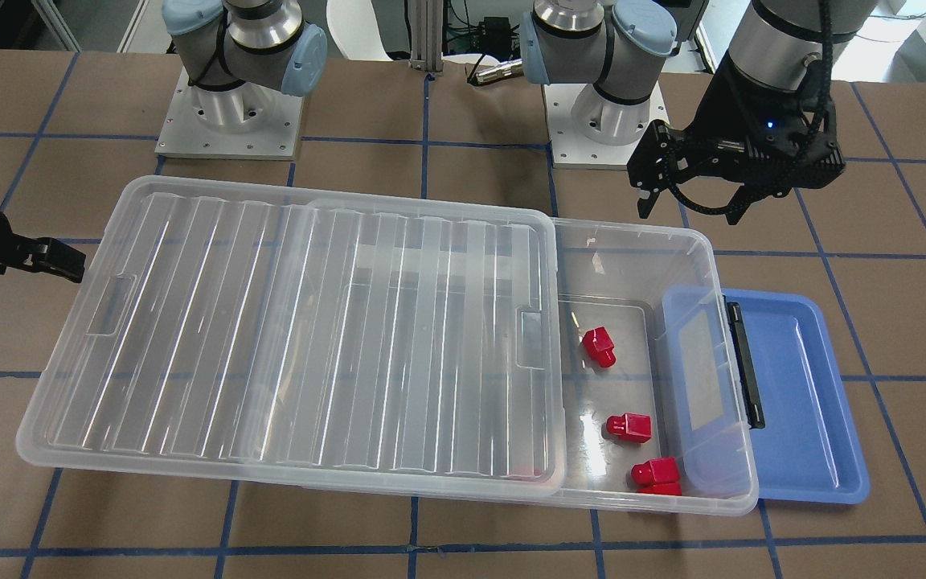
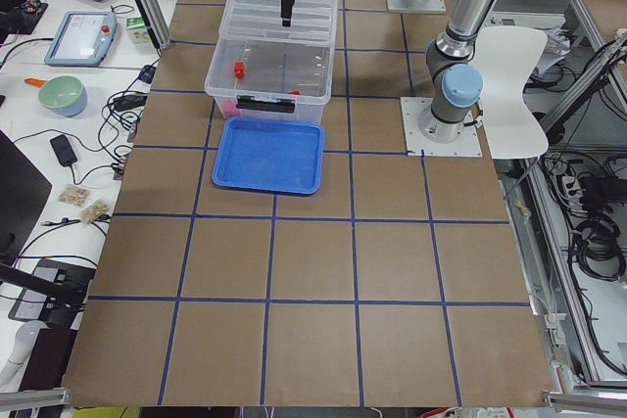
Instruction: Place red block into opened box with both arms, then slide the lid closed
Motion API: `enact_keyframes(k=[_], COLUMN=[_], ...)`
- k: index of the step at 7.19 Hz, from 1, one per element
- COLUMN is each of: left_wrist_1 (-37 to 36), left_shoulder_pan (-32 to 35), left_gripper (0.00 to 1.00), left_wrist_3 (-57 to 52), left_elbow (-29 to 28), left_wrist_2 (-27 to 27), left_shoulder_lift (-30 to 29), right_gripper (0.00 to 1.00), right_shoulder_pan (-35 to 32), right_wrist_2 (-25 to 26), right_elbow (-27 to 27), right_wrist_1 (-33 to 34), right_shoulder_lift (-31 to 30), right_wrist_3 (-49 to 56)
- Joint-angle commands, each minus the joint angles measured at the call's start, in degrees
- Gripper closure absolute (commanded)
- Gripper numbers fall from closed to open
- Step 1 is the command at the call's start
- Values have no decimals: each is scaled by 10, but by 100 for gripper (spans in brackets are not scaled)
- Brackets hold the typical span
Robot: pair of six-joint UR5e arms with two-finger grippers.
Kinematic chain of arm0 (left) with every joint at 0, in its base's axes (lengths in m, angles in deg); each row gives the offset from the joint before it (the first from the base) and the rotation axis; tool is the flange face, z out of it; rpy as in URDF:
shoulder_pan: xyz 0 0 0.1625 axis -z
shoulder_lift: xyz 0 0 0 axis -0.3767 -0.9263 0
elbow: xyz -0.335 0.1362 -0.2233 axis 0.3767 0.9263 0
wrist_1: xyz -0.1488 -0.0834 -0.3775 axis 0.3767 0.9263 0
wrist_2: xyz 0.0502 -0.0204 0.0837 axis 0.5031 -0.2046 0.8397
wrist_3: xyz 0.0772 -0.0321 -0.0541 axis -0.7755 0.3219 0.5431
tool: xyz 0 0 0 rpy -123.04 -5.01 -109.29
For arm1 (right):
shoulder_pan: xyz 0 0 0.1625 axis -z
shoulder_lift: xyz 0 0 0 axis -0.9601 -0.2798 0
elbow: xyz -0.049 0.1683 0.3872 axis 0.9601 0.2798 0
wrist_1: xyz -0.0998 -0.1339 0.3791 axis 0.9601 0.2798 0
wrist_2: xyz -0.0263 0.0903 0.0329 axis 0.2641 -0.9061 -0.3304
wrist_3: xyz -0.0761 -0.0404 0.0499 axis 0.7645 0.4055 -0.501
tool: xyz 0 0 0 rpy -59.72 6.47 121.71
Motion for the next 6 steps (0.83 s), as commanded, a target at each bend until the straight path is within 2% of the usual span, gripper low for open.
enact_keyframes(k=[1,6], left_wrist_1=[0,0], left_shoulder_pan=[0,4], left_gripper=[0,0], left_wrist_3=[0,4], left_elbow=[2,6], left_wrist_2=[-1,-3], left_shoulder_lift=[0,1], right_gripper=[0,0], right_shoulder_pan=[-9,-52], right_wrist_2=[-17,-18], right_elbow=[0,0], right_wrist_1=[0,0], right_shoulder_lift=[2,11], right_wrist_3=[-27,-45])
